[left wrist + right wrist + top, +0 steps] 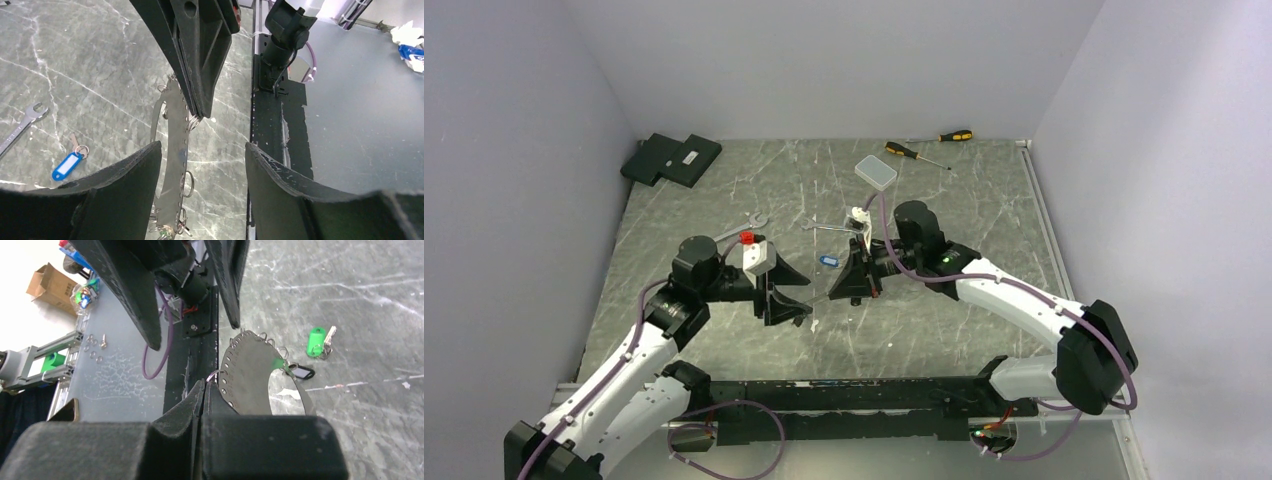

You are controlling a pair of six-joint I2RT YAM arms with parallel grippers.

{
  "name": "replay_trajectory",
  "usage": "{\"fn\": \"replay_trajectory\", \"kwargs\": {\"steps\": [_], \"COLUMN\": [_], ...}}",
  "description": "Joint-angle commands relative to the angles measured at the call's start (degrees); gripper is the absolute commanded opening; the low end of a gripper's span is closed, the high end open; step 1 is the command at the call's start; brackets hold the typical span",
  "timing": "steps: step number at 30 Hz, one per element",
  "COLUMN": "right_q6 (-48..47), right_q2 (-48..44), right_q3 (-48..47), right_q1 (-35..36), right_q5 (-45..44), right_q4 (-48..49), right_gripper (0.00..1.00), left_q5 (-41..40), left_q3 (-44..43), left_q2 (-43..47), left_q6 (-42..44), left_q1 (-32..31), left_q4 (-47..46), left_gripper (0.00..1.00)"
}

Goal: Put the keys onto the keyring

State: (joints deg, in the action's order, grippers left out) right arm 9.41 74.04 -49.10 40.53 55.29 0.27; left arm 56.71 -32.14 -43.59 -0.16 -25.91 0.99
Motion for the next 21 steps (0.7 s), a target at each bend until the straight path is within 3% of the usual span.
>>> {"fn": "replay_trajectory", "kwargs": {"steps": [1, 10, 15, 21], "right_q6": [0.8, 1.3, 2.9, 7.0], "right_q2": [-1.2, -1.4, -1.9, -2.2], "right_q3": [-3.8, -5.6, -5.7, -4.5], "right_q1": [-0.3, -0.2, 0.0, 0.2], "right_q5": [5.1, 6.1, 5.4, 5.0], "right_q4": [5.6, 5.5, 7.2, 13.3], "right_gripper": [0.00, 0.00, 0.00, 0.00], "left_q5": [-1.3, -5.1, -11.1, -11.7], "left_q3": [-0.7, -1.2, -1.4, -1.3], "left_q2": [0.3, -0.3, -0.9, -1.9], "left_q6": [4.2, 6.5, 8.0, 8.4], "left_q1": [-1.0, -1.5, -1.9, -2.7], "left_q4": [-1.1, 0.2, 1.0, 0.3], "left_gripper": [0.67, 0.65, 0.53, 0.52]}}
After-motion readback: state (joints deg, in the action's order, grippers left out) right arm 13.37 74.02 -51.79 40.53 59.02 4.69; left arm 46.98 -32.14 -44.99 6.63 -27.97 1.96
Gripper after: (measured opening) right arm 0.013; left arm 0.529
